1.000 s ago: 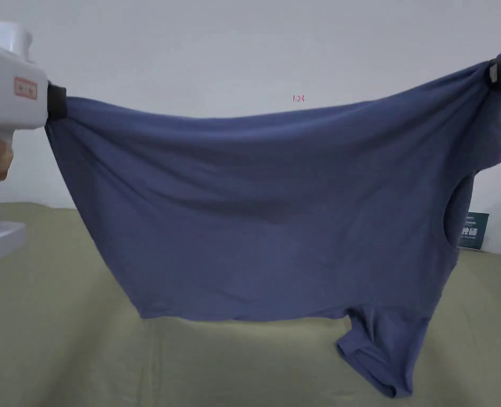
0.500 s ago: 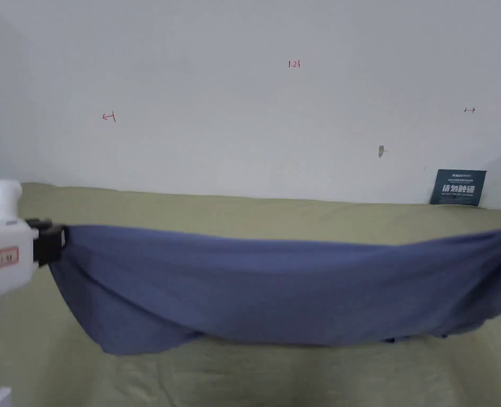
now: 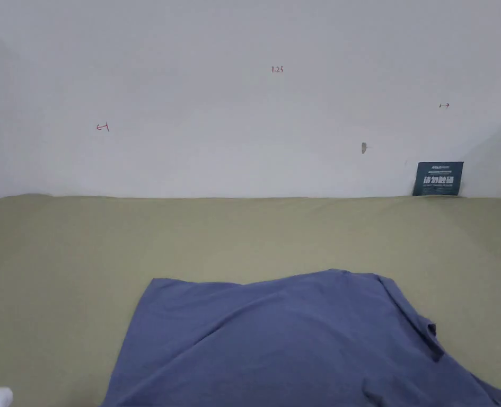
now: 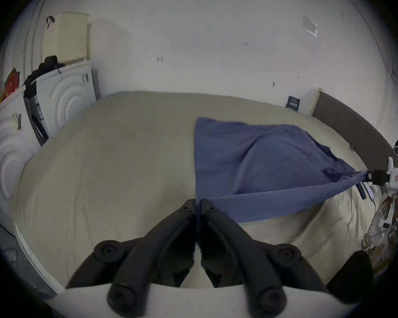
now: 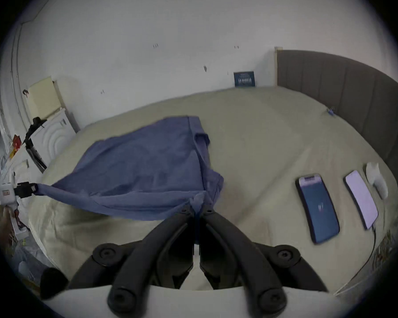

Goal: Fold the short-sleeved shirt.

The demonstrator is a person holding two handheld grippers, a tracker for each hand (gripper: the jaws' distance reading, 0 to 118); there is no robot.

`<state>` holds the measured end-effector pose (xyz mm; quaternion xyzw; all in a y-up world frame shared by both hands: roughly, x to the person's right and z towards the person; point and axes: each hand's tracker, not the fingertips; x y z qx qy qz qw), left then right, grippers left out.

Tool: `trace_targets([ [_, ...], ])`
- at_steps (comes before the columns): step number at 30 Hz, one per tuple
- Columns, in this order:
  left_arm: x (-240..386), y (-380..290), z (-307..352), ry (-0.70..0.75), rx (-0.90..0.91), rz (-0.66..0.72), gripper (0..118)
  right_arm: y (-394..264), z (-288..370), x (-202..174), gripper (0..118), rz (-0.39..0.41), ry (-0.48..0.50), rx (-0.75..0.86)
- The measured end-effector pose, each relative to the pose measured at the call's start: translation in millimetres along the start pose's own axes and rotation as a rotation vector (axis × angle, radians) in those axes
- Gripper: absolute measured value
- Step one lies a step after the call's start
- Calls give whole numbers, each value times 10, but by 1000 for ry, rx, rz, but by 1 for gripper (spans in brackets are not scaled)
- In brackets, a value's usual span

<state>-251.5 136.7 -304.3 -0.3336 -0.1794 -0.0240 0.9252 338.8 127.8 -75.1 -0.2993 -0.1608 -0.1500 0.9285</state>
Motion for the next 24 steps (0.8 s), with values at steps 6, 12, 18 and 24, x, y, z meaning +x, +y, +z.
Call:
trace_targets([
  [6, -4, -371, 1, -20, -91, 8, 4, -489, -8, 121, 3, -58, -35, -109],
  [12, 50, -535, -26, -12, -131, -18, 13, -682, -154, 242, 3, -73, -46, -137],
  [18, -59, -530, 260, 42, -218, 61, 82, -569, -42, 312, 104, -85, -156, -285],
  [24, 163, -275, 684, 33, -71, 56, 89, -246, 372, -69, 100, -92, -153, -166],
])
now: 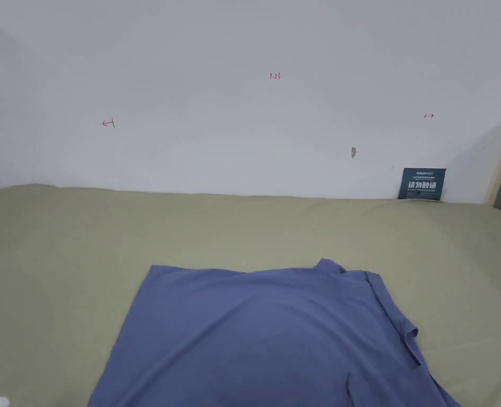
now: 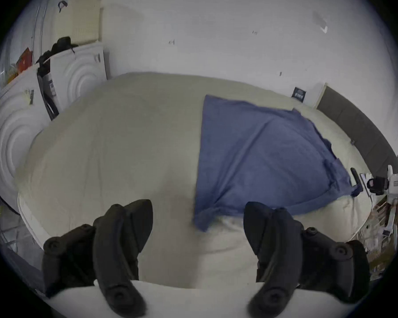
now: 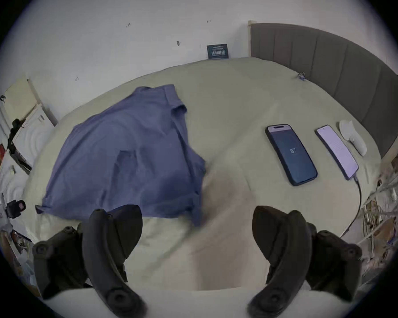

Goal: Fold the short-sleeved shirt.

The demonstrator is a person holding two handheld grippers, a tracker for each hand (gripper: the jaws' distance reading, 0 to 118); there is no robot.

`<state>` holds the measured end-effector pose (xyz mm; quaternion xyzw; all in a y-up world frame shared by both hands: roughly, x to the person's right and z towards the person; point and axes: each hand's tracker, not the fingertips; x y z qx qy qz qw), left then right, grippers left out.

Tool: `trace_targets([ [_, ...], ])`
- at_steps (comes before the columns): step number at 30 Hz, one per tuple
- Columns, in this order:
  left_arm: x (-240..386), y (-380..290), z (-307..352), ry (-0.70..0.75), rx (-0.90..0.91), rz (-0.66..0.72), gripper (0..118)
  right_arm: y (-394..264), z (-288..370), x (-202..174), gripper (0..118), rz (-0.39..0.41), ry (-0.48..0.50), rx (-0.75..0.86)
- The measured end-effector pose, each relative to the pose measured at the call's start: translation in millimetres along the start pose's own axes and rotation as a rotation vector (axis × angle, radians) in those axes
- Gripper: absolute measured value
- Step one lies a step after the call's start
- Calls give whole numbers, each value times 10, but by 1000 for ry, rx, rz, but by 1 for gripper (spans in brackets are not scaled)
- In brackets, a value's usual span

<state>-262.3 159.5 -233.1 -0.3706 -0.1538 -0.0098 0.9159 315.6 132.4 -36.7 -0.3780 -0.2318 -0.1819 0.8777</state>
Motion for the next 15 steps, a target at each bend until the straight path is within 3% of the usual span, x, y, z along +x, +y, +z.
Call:
trace_targets([
  [1, 65, 18, 34, -5, 5, -1, 88, 30, 45, -79, 94, 3, 2, -6],
  [2, 112, 9, 24, -3, 5, 8, 80, 32, 75, -154, 73, 19, 15, -16],
  [3, 126, -11, -10, -7, -1, 25, 59, 21, 95, -219, 44, 51, 40, -24],
  [4, 166, -27, -9, -32, -11, 54, 49, -23, 102, -273, 22, 93, 62, -28],
  [6, 241, -75, -45, -52, -19, 62, 23, -93, 57, -416, 2, 150, 46, -40],
  [7, 268, -115, -51, -51, -14, 50, 0, -127, 49, -462, 0, 161, 19, -45],
  [10, 272, -139, -108, -90, -80, 10, 0, -213, 22, -479, 0, 179, 45, -73],
  [15, 89, -198, -410, 1, -101, -31, 1, -252, -8, -511, 0, 158, 63, -55],
])
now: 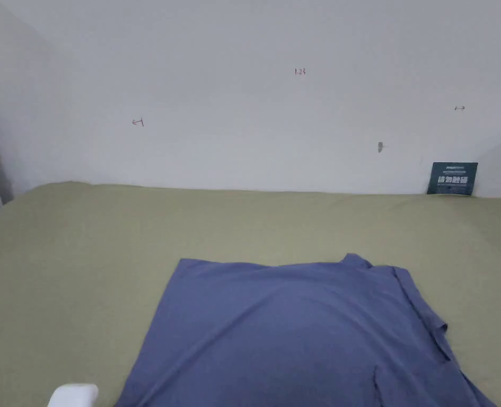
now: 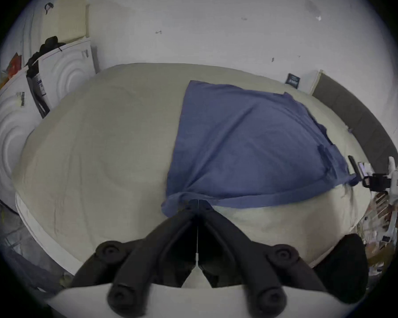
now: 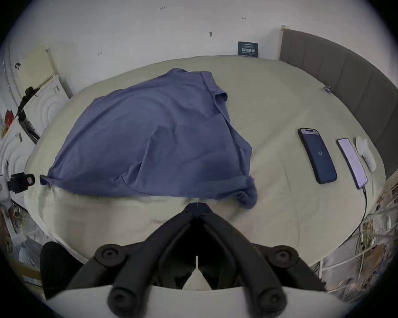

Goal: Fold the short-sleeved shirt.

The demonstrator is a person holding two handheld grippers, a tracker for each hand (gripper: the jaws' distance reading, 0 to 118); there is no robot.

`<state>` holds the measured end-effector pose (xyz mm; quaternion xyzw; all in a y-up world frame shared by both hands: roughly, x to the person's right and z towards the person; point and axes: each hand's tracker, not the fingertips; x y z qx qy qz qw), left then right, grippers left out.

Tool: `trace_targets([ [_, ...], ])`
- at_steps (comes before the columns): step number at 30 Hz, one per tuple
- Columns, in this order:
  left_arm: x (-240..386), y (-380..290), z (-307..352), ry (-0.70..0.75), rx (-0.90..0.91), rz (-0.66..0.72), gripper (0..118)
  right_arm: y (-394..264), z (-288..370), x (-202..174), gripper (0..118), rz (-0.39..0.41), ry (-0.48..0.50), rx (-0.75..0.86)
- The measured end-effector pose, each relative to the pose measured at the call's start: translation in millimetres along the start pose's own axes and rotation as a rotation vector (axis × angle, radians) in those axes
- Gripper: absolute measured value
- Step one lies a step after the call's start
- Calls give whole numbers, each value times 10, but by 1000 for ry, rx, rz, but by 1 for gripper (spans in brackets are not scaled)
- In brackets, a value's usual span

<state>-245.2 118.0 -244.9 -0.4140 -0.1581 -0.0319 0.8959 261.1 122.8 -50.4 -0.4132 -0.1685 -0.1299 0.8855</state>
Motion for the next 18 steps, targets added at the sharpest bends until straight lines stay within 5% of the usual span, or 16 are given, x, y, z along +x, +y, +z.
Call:
trace_targets([
  [1, -36, 16, -75, 21, -15, 9, 9, -11, -13, -4, 0, -3, 7, -1],
  [4, -61, 53, -329, 36, -95, 17, 106, -15, -78, 10, 0, -13, 2, -8],
  [5, -82, 55, -421, 32, -97, 17, 116, -15, -94, 9, 0, -18, 1, -16],
  [10, -78, 50, -687, 35, -83, -2, 107, -73, -148, 77, 0, -26, -9, -37],
  [11, -90, 38, -740, 44, -87, -7, 89, -81, -156, 93, 0, -26, -12, -43],
  [13, -54, -1, -737, 37, -81, -4, 30, -72, -178, 141, 0, -30, -9, -45],
  [14, -71, -13, -752, 13, -61, 14, 19, -63, -193, 181, 3, -33, -5, -38],
  [15, -80, -15, -741, -28, -43, 50, 17, -44, -220, 240, 15, -37, -2, -20],
  [16, -72, -10, -725, -42, -43, 73, 15, -25, -250, 291, 43, -36, -1, 2],
  [17, -69, -4, -724, -23, -53, 66, 14, 3, -300, 351, 91, -19, -19, 46],
  [18, -72, 1, -721, -25, -52, 64, 14, 5, -354, 399, 115, -9, -38, 80],
])
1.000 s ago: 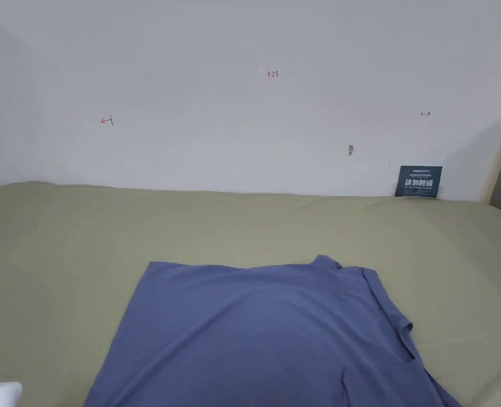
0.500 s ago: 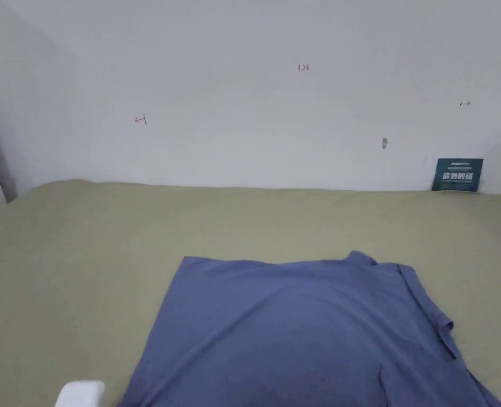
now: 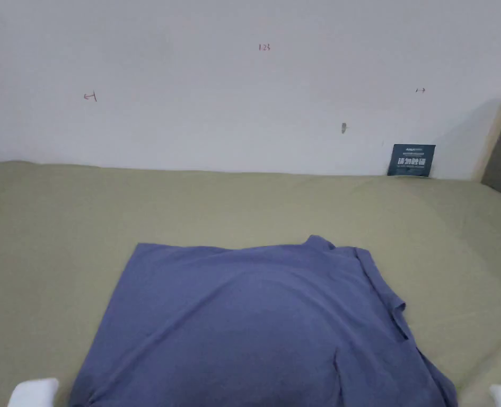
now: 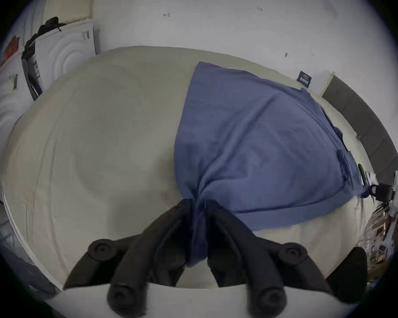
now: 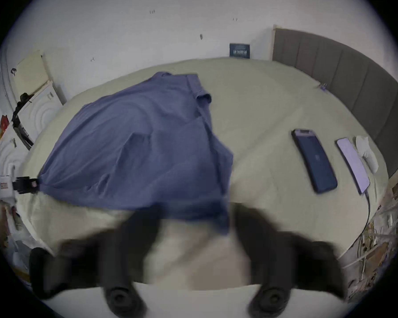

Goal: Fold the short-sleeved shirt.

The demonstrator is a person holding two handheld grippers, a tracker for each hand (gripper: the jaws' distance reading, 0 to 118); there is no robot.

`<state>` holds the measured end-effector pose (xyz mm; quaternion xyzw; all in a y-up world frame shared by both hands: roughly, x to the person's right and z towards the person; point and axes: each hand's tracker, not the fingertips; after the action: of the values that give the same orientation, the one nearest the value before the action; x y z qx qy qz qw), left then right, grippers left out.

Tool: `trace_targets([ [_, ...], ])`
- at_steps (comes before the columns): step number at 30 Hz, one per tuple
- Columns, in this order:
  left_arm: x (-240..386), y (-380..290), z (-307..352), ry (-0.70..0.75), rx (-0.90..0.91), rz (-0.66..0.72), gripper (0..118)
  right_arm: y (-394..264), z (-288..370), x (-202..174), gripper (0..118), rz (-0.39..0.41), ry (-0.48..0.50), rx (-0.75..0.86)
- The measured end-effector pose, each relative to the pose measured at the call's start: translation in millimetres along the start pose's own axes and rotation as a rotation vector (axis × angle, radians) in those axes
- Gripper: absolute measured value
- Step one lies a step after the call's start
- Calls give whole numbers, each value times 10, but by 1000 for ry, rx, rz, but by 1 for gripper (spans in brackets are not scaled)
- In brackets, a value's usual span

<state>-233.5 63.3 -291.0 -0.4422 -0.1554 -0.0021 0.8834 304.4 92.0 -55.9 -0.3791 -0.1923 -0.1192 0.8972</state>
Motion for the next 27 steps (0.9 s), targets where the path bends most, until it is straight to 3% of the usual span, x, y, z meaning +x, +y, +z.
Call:
trace_targets([
  [2, 65, -7, 98, -8, 15, -1, 14, -27, -138, 50, 118, 22, -36, 2],
  [6, 82, 16, 155, -27, 12, 25, 13, -52, -374, 108, 110, 51, 12, -48],
  [8, 96, 9, 154, -27, 9, 25, 13, -42, -525, 56, 107, 93, -15, -70],
  [9, 102, 1, 152, -27, 8, 26, 13, -54, -575, 47, 97, 111, -27, -90],
  [11, 119, -12, 154, -27, 6, 40, 13, -41, -605, 11, 59, 116, 63, -109],
  [12, 124, -23, 161, -30, 8, 45, 13, -54, -556, -15, 47, 120, 21, -76],
  [13, 129, -33, 171, -30, 9, 49, 13, -52, -516, -35, 11, 130, 43, -50],
  [14, 106, -21, 167, -36, 14, 57, 13, -51, -482, -53, 8, 140, 90, -23],
  [15, 107, -18, 181, -39, 15, 67, 13, -13, -411, -145, 8, 166, 18, -7],
  [16, 114, -14, 205, -39, 21, 77, 13, -2, -389, -177, 8, 173, 18, -18],
  [23, 173, 407, 422, -75, 97, 94, 12, 493, -198, -83, 8, 0, 113, 28],
  [27, 174, 834, 324, -84, 130, 99, 12, 898, -322, -38, 8, -44, 140, 25],
])
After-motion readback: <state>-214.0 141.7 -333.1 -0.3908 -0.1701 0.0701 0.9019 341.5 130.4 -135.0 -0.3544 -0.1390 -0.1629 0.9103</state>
